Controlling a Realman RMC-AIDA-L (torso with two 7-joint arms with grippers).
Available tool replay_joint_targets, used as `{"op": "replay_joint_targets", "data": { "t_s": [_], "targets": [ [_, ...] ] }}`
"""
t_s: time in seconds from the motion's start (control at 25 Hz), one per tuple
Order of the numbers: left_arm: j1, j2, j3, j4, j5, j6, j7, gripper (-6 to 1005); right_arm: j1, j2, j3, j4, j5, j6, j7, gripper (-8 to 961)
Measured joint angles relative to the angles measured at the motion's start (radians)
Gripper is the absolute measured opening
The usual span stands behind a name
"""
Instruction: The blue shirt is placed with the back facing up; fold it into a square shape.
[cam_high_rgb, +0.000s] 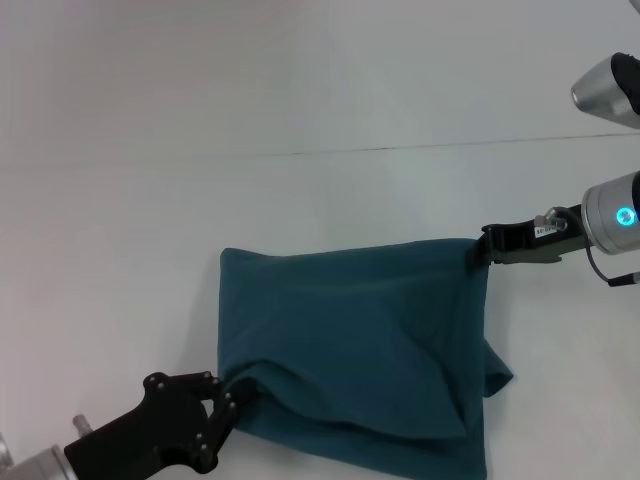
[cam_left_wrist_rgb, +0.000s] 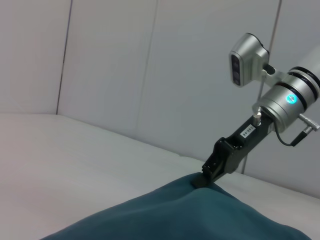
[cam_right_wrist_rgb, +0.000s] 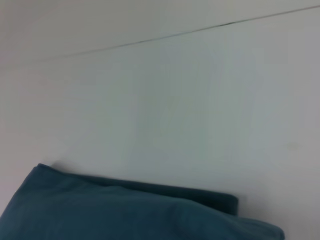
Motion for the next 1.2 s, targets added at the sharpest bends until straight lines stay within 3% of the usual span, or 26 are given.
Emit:
{"op": "replay_joint_targets", "data": {
  "t_s": [0.68,1.2],
  "targets": [
    [0.005,-0.001,-0.108,-0.095,-0.013,0.043,0.010,31,-0.002,0.005,-0.008,0.017,0.001,0.014,-0.003,14],
    [0.019,-0.002,-0.124,-0.127,-0.027,0.060,0.010,32,-0.010,0.006,-0.008,0.019,-0.002,0.022,-0.003,13]
  ]
}}
